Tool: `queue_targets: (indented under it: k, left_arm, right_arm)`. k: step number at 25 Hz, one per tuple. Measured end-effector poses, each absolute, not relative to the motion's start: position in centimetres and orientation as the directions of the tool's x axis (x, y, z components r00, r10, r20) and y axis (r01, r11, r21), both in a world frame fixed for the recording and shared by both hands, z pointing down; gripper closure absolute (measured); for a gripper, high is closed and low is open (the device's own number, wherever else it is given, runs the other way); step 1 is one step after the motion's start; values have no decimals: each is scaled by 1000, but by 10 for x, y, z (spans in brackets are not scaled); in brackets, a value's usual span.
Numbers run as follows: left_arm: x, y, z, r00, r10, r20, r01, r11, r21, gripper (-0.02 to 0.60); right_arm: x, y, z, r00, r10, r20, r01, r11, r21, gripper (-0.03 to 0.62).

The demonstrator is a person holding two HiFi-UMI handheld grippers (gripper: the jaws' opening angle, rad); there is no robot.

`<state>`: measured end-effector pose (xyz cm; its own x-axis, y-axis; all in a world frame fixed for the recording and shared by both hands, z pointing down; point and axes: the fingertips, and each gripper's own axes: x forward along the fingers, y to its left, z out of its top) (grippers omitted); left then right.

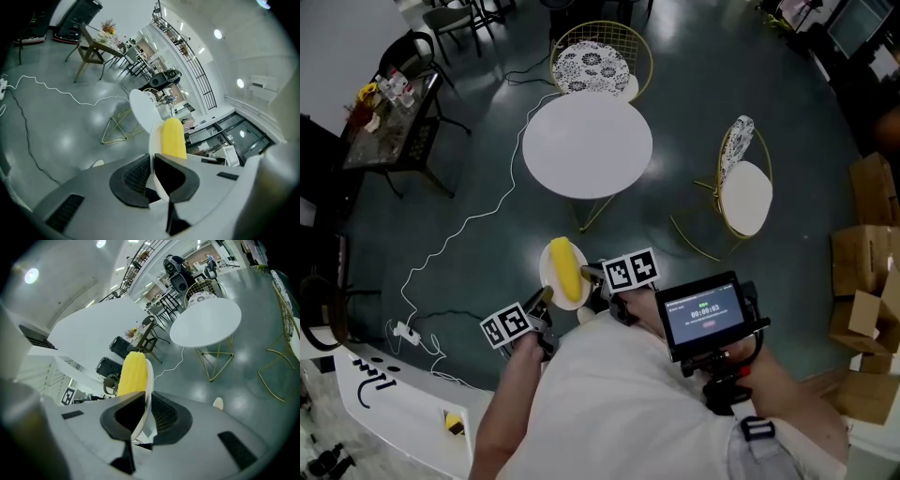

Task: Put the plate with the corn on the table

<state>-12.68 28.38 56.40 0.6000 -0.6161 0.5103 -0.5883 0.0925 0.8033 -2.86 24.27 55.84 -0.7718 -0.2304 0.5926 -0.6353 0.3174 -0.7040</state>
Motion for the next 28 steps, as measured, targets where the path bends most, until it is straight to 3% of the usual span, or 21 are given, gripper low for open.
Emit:
queue_targets:
  k: [19, 28]
  left_arm:
    - [-130, 150, 580, 569, -608, 554, -617, 130, 776, 545]
    - [-133, 141, 575, 572, -610, 549, -629, 104, 771, 545]
  right_arm:
    - [-33, 106, 577, -788, -180, 588, -613, 316, -724, 549]
    - [-37, 98, 570, -791, -203, 577, -610, 329, -721, 549]
